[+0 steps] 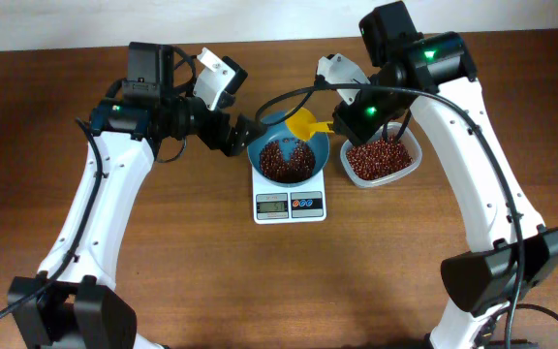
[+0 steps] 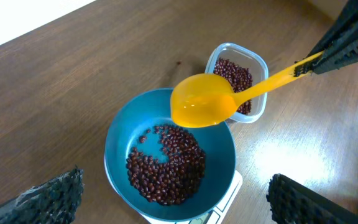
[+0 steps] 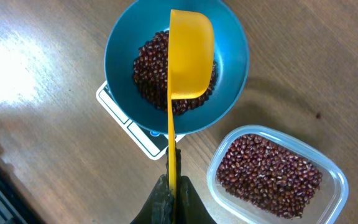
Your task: Scoop item into bowl and weigh 50g on scale
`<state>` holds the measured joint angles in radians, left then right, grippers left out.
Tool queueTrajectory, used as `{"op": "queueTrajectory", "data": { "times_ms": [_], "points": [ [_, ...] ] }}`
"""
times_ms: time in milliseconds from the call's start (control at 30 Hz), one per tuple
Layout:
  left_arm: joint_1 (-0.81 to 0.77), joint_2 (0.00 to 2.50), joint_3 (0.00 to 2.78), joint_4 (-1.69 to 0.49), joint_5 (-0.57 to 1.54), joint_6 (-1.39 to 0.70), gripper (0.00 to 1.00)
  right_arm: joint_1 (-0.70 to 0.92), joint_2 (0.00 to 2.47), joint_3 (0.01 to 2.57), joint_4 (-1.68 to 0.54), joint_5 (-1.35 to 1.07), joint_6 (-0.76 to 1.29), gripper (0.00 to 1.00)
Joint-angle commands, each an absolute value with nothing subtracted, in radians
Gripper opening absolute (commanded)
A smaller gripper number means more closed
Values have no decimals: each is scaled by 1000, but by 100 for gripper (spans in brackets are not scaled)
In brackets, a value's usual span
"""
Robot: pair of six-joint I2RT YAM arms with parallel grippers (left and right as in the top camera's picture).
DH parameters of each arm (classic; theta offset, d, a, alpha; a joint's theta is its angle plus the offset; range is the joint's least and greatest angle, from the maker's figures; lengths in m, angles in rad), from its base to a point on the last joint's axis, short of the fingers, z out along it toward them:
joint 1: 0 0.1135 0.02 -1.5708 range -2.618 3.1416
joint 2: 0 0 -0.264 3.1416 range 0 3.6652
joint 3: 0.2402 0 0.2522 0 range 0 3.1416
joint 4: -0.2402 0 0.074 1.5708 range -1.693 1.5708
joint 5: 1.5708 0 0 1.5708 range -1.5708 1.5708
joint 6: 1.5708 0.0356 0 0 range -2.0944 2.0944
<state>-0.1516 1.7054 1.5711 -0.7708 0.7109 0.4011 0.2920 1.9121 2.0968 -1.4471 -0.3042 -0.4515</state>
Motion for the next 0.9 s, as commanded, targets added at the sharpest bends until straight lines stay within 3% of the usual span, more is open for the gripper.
{"op": "queueTrajectory", "data": {
  "times_ms": [0, 867],
  "points": [
    [-156, 1686, 1591, -772, 737, 406, 99, 308, 1913, 2100, -1451, -307, -445, 4],
    [-156, 1686, 1591, -772, 737, 406, 99, 340, 2065, 2085, -1301, -197, -524, 4]
  ]
}}
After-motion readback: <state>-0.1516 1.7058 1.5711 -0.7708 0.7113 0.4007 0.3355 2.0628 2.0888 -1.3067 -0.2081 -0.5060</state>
